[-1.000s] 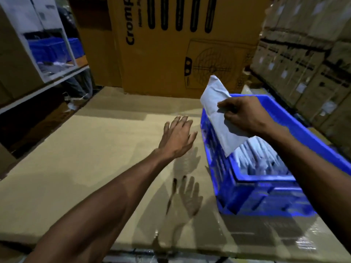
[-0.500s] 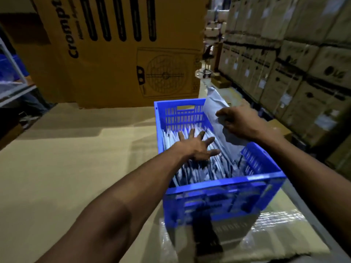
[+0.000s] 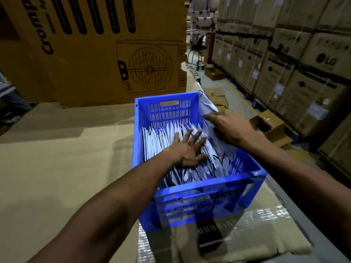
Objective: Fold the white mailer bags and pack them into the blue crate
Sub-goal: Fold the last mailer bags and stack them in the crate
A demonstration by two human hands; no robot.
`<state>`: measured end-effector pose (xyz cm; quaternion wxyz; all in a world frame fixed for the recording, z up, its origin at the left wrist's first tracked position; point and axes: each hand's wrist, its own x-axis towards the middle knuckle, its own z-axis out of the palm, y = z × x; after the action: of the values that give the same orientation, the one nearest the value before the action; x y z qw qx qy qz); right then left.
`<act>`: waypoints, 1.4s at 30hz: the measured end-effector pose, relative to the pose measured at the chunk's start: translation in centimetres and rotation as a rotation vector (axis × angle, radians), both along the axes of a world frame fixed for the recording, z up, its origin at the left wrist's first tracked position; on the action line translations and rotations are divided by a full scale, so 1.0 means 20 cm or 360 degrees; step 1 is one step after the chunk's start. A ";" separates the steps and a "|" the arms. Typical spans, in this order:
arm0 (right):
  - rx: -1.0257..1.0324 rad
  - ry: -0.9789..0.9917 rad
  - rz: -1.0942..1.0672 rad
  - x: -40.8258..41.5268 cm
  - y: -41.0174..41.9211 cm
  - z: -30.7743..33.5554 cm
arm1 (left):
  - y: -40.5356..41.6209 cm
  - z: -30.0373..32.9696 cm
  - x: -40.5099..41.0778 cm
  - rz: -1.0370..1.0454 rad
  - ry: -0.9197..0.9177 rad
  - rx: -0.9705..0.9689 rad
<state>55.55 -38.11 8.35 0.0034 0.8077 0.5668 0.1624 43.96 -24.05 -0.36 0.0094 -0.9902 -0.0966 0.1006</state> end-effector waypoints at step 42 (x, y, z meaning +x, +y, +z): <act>-0.0630 0.0324 -0.0313 0.01 0.23 -0.37 | 0.05 0.10 -0.02 0.0036 -0.0298 -0.0611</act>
<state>55.76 -33.46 0.85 0.1203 0.8549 0.5035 -0.0351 43.54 -22.96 1.70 -0.1895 -0.9777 -0.0873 0.0248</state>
